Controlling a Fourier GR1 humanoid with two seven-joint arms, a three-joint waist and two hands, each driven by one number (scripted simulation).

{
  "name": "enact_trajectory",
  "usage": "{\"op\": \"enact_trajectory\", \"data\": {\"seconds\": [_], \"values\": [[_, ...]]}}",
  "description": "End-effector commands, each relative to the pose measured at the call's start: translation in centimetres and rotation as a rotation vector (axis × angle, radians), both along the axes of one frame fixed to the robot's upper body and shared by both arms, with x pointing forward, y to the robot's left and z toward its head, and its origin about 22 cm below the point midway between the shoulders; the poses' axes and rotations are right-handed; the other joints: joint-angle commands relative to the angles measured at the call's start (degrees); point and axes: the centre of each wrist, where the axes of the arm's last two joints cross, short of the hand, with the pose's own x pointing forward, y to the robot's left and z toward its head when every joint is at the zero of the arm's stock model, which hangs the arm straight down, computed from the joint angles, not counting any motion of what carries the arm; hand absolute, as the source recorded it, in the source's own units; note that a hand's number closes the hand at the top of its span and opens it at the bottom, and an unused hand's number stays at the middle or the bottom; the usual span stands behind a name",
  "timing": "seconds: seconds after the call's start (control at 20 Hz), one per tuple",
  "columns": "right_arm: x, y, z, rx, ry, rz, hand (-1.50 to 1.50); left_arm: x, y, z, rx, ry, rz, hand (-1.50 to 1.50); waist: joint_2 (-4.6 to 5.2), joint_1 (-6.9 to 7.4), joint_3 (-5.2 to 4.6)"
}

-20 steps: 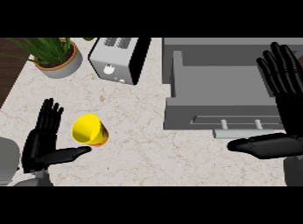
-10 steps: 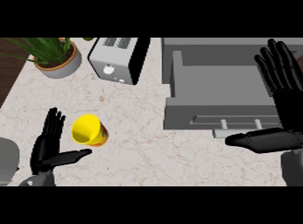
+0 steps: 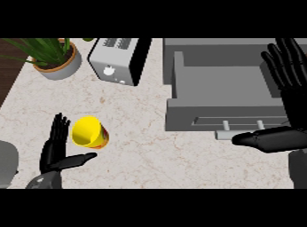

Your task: Pick up the cup, place it into the drawer and close the drawer

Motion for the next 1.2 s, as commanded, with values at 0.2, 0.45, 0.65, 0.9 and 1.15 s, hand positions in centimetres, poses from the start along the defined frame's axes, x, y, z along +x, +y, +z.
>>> {"op": "enact_trajectory", "data": {"seconds": [0.2, 0.45, 0.65, 0.9, 1.15], "values": [[-0.8, -0.8, -0.3, 0.000, 0.001, 0.019, -1.50, 0.8, -1.3, -0.9, -0.002, -0.043, -0.020, -1.50, 0.05, -0.18, -0.01], [0.0, 0.3, -0.5, 0.001, 0.008, 0.010, -1.50, 2.2, -1.3, -0.2, 0.000, -0.045, -0.041, -1.50, 0.35, -0.85, -0.11], [0.4, -1.6, -0.4, -0.035, 0.009, 0.021, -1.50, 2.9, -4.3, -0.4, -0.004, -0.057, -0.044, -1.50, 0.27, -0.64, -0.06], [0.5, -0.5, 0.8, -0.006, 0.002, 0.018, -1.50, 3.4, -4.2, -0.2, -0.106, -0.086, -0.110, -1.50, 0.54, -1.22, -0.17], [0.3, -0.8, 0.7, -0.019, -0.010, 0.012, -1.50, 3.7, -3.2, 0.4, -0.095, -0.204, -0.143, 1.50, 0.41, -0.87, -0.12]]}}
